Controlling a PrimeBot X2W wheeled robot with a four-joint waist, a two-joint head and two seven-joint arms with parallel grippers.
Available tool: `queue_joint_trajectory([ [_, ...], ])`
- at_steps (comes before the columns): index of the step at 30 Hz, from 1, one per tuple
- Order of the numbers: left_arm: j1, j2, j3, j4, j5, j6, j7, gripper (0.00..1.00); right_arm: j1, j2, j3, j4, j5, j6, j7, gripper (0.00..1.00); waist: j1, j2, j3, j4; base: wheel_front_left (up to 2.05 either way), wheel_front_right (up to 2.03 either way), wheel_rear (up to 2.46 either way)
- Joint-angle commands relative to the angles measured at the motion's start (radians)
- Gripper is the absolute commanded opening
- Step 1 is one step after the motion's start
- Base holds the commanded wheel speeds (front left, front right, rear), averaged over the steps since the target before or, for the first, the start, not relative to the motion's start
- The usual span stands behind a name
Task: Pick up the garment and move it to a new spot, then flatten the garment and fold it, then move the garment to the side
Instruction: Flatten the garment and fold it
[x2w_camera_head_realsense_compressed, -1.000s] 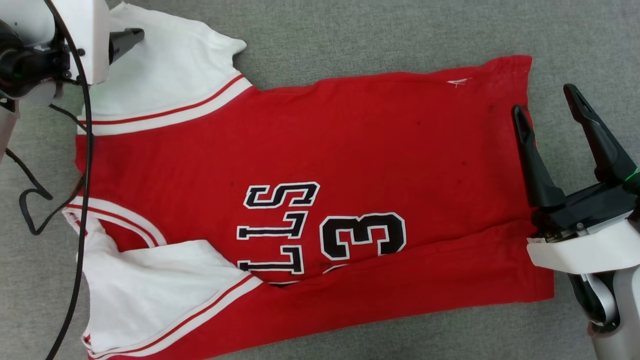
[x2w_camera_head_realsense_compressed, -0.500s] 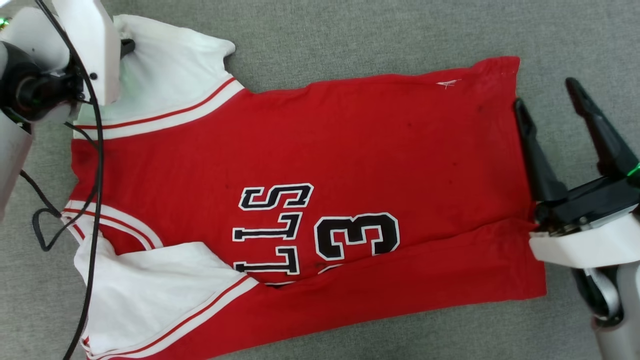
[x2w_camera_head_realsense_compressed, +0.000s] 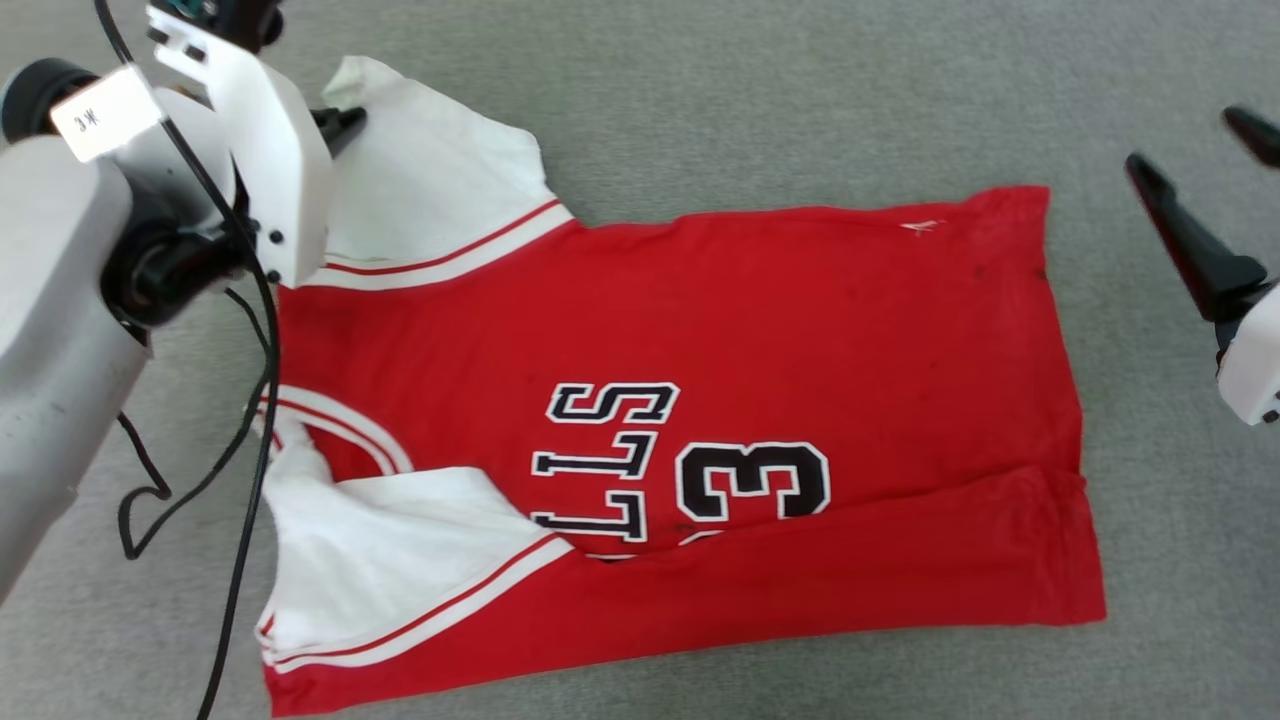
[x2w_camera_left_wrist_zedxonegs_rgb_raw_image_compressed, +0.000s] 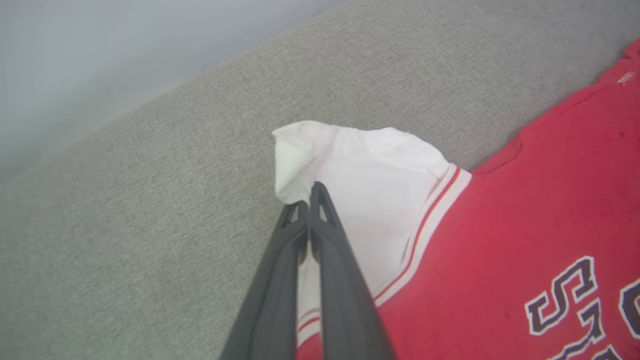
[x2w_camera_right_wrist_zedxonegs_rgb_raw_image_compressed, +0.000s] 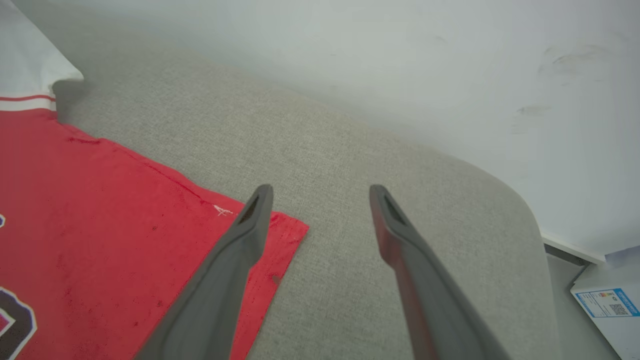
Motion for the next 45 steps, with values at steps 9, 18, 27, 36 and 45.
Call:
queue_joint_trajectory([
  [9,0.035,-0.011,-0.015,-0.088,0.025,0.003,-0.064,0.00,-0.183,-0.135,0.186,0.130,0.201,-0.001,0.391,1.00,0.0000,0.0000,-0.010,0.071,0.00,0.00,0.00],
  [18,0.008,-0.032,-0.022,-0.137,0.051,0.007,-0.093,0.00,-0.297,-0.092,0.277,0.314,0.213,-0.001,0.498,1.00,0.0000,0.0000,0.036,0.123,0.00,0.00,0.00],
  [27,-0.014,-0.049,-0.036,-0.131,0.067,0.003,-0.120,0.00,-0.265,-0.044,0.414,0.447,0.221,0.001,0.457,1.00,0.0000,0.0000,0.075,0.151,0.00,0.00,0.00],
  [36,-0.015,-0.047,-0.050,-0.101,0.058,0.000,-0.145,0.00,-0.281,-0.044,0.475,0.499,0.271,0.001,0.311,0.00,0.0000,0.0000,0.061,0.139,0.00,0.00,0.00],
  [45,0.023,-0.039,-0.065,-0.081,0.039,0.000,-0.173,0.00,-0.291,-0.063,0.475,0.516,0.290,-0.001,0.091,0.00,0.0000,0.0000,-0.019,0.126,0.00,0.00,0.00],
])
